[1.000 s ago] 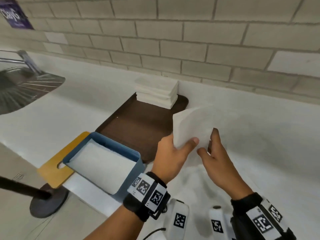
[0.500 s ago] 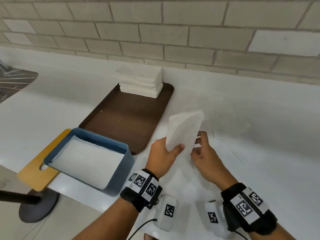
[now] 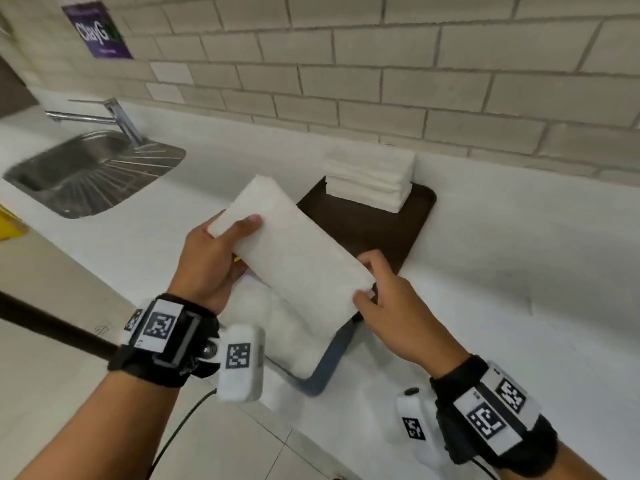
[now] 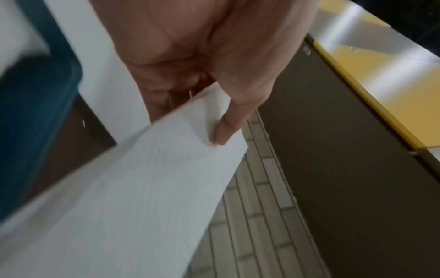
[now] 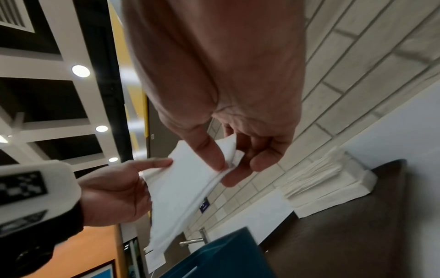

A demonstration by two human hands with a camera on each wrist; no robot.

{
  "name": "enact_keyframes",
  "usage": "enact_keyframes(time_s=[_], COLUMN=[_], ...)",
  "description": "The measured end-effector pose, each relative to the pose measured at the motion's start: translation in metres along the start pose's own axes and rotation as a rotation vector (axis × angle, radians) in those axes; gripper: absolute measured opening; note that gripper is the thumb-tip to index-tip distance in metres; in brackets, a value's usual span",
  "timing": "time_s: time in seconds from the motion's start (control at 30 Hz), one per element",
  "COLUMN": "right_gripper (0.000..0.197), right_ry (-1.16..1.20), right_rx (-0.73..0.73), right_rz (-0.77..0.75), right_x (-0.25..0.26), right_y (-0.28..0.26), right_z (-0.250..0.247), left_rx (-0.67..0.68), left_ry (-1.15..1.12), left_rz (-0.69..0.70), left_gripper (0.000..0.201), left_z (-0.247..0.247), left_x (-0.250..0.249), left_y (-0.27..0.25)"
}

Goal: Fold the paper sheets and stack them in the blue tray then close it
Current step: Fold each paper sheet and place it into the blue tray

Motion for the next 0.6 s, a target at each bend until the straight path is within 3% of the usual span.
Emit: enact_keyframes(time_s=[0.13, 0.23, 0.33, 0.43, 0.5, 0.6], right_gripper=[0.026, 0.021, 0.010, 0.022, 0.035, 0.040], right_ry=[-0.296, -0.568, -0.745, -0.791, -0.725, -0.561], right_rx=[0.118, 0.231, 0.266, 0.267, 0.225, 0.086], right_rz=[-0.010, -0.042, -0.105, -0.133, -0.163, -0.125], right_x=[0.004, 0.008, 0.007, 0.000, -0.002, -0.010], right_y=[0.011, 0.011, 0.012, 0.013, 0.011, 0.000], right_z=[0.033, 0.051, 0.067, 0.073, 0.066, 0.022], left_rx=[-0.054, -0.046, -0.067, -0.125, -0.067, 0.073], left_ry=[0.288, 0.812, 1.225, 1.597, 1.678, 1.830], left_rz=[-0.016, 0.052, 0.245, 0.538, 0.484, 0.199], left_gripper=[0.029, 0.036, 0.049, 0.051, 0.039, 0.029], left_z=[-0.055, -0.071, -0.066, -0.049, -0.038, -0.036], left_x=[0.015, 0.036, 0.043, 0.041, 0.047, 0.068], left_y=[0.019, 0.025, 0.016, 0.002, -0.001, 0.010])
Point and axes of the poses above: each hand's wrist, its own y-axis towards the middle knuckle, its own z-axis out of the palm, x = y × z, the point moved 5 cm from there along y, towards the middle knuckle, and after that the axes turned 8 degrees about -z, right-handed, at the moved point
